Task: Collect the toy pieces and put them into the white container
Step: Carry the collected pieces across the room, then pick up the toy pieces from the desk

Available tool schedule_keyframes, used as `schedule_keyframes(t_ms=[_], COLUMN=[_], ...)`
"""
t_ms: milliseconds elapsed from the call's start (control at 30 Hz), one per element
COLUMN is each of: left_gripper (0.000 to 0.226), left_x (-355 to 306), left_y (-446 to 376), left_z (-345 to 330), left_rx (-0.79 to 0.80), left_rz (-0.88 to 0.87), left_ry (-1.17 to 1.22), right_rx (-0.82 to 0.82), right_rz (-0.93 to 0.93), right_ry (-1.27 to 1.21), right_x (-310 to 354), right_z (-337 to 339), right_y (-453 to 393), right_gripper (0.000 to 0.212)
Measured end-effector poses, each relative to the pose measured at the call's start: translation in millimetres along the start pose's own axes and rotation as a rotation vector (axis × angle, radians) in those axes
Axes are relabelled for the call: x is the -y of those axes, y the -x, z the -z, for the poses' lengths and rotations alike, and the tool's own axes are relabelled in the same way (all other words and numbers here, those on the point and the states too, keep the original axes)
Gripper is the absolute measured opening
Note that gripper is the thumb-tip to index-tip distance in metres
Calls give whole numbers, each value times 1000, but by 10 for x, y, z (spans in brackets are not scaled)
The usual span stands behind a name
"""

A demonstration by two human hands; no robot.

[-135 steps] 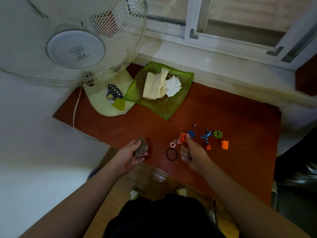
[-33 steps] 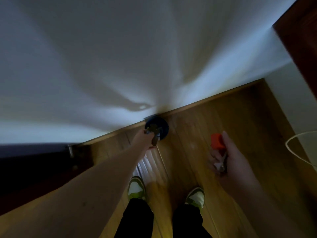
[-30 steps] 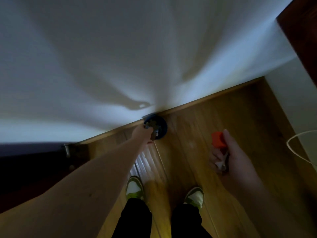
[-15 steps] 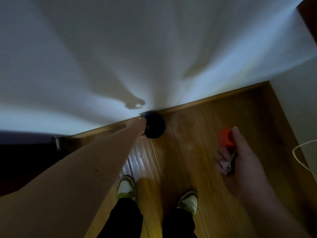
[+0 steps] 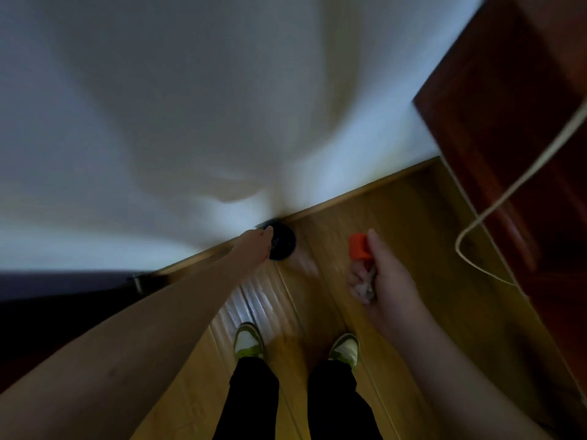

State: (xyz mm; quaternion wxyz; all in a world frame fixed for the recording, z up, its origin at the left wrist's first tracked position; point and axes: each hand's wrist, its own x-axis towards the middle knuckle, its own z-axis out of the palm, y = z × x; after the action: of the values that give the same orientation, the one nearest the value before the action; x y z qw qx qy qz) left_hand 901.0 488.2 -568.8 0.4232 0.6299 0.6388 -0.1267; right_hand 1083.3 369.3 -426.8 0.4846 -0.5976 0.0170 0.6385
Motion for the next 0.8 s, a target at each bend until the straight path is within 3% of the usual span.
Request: schedule_keyframes(t_ms=[100, 167, 333, 500, 667, 800], left_gripper=[26, 31, 30, 29, 29, 32], left_x=[-320, -538, -1140, -1544, -1799, -1995], left_y=[603, 1055, 2076, 2707, 3041, 3163], left_z=[247, 385, 781, 967, 1017, 1085], left_rx=[95, 117, 183, 208, 214, 226], left_rz=[-31, -9, -169, -202, -214, -261], left_ry=[314, 547, 713, 782, 702, 610], right_rx=[26, 47, 44, 0, -16, -109], right_rz=[22, 21, 22, 76, 185, 212], right_ry=[-18, -16, 79, 94, 159, 64], right_x=[229, 390, 770, 1115, 1388, 1529], right_z=[-87, -102, -41, 125, 470, 876], right_y=[349, 599, 1170, 1673, 2140, 2521], right_gripper=[30, 29, 27, 27, 37, 39])
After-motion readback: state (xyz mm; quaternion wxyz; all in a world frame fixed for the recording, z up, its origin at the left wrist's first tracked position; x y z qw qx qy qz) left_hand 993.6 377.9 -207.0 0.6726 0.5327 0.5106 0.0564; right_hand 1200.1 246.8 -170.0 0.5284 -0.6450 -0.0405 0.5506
